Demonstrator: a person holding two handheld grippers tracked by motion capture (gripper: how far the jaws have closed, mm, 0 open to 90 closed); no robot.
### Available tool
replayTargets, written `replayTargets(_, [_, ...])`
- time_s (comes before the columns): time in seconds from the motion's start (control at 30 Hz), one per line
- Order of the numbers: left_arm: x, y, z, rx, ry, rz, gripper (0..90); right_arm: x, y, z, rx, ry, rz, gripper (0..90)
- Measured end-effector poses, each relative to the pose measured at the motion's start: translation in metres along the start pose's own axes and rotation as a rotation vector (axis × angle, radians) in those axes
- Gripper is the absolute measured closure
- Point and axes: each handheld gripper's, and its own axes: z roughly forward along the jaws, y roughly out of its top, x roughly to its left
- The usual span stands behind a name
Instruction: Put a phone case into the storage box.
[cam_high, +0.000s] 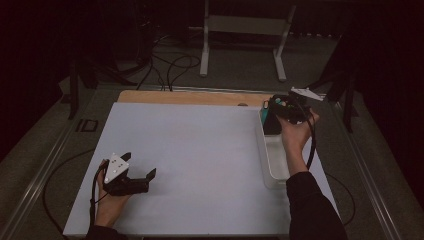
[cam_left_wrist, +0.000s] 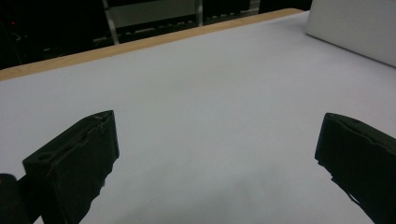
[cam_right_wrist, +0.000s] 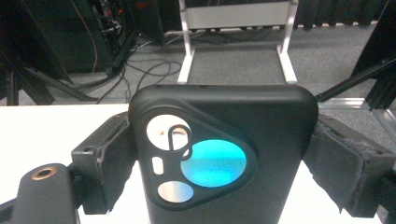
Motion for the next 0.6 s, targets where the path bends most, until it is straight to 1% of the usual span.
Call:
replayTargets(0.13, [0.001,-0.001,0.0,-0.002,0.0,-0.004,0.0,-0.001,-0.004,0.009,0.021,-0.012,0.009,14.2])
replayTargets(0.4, [0.001,0.0,-0.002,-0.008,0.002,-0.01,0.0,-0.001,-0.014,0.027,0.065,-0.031,0.01,14.1])
replayTargets(0.47, [0.001,0.0,-0.002,-0.008,0.001,-0.01,0.0,-0.002,-0.015,0.03,0.07,-0.031,0.014,14.1])
replayTargets(0.6, [0.001,0.0,-0.002,-0.007,0.0,-0.011,0.0,-0.001,-0.015,0.036,0.063,-0.039,0.016,13.9])
